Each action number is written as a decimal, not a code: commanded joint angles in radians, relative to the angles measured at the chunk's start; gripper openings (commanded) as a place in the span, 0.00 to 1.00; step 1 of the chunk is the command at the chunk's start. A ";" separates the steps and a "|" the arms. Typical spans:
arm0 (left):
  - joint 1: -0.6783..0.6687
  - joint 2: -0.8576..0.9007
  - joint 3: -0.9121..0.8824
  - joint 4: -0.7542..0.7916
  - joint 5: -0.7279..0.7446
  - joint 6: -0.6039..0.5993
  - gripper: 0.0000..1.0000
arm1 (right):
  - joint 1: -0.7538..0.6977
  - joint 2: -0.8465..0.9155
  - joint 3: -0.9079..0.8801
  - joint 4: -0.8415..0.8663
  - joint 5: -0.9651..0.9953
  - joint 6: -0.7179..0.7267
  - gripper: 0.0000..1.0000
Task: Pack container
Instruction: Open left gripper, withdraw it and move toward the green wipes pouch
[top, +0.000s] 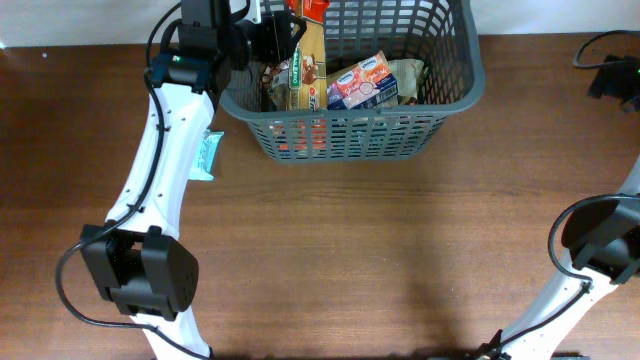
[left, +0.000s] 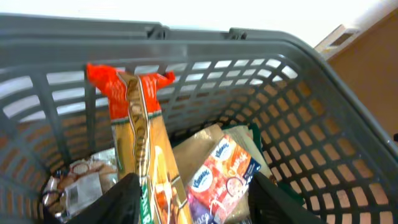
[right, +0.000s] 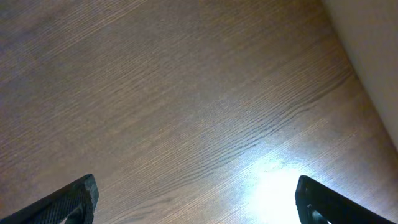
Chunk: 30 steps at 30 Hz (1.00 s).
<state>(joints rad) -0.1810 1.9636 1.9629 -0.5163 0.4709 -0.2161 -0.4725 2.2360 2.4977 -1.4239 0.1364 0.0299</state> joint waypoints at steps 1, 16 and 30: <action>0.000 -0.029 0.045 0.035 0.003 0.008 0.55 | 0.001 -0.004 -0.002 0.003 -0.002 0.013 0.99; 0.158 -0.057 0.480 -0.397 -0.578 0.008 0.87 | 0.001 -0.004 -0.002 0.003 -0.002 0.013 0.99; 0.242 -0.113 0.540 -0.990 -0.794 -0.057 0.95 | 0.001 -0.004 -0.002 0.003 -0.002 0.013 0.99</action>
<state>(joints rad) 0.0418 1.8595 2.4977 -1.4506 -0.3077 -0.2516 -0.4725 2.2360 2.4977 -1.4235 0.1360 0.0296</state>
